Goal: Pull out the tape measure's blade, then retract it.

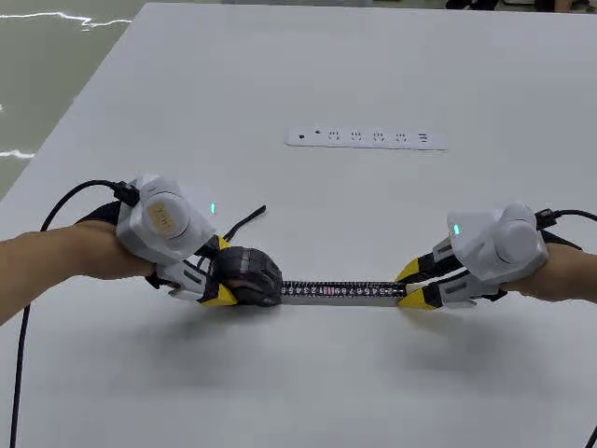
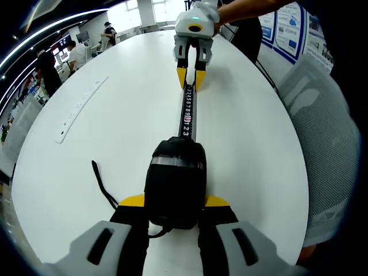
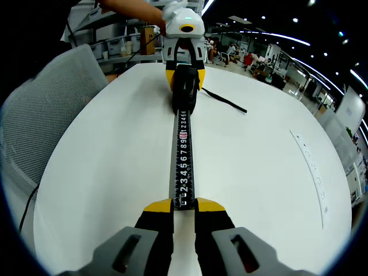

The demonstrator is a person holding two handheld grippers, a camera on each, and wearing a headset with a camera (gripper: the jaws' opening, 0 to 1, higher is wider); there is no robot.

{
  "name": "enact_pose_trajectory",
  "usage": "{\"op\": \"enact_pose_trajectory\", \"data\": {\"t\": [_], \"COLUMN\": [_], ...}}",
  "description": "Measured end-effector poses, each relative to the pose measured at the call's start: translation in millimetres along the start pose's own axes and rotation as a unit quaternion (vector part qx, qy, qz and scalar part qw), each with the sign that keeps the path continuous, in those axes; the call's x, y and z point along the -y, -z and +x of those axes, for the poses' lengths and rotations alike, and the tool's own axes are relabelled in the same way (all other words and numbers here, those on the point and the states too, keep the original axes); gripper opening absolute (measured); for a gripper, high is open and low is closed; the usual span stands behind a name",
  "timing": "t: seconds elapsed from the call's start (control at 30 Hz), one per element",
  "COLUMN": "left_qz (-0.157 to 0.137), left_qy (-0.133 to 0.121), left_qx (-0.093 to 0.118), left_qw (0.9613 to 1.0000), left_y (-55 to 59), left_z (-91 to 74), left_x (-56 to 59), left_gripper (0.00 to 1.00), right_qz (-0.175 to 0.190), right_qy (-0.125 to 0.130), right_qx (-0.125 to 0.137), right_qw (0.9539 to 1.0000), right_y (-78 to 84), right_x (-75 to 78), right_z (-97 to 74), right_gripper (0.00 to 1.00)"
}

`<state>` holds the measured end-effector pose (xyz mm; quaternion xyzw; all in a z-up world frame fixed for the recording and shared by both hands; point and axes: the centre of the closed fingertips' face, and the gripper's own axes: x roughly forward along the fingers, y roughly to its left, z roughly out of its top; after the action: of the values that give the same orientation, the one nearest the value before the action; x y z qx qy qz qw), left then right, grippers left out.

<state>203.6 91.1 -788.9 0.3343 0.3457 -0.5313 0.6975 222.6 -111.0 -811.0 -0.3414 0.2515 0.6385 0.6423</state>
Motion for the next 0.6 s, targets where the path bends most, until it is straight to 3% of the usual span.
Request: {"op": "enact_pose_trajectory", "data": {"t": [0.6], "left_qz": [0.000], "left_qy": [0.000], "left_qx": [-0.001], "left_qw": [1.0000], "left_y": [-0.5], "left_z": [-0.3], "left_x": [0.4], "left_gripper": [0.27], "right_qz": [-0.003], "right_qy": [0.003], "right_qx": [-0.003], "right_qw": [1.0000], "right_y": [3.7], "right_x": [0.8], "right_z": [-6.3], "right_gripper": [0.12]}}
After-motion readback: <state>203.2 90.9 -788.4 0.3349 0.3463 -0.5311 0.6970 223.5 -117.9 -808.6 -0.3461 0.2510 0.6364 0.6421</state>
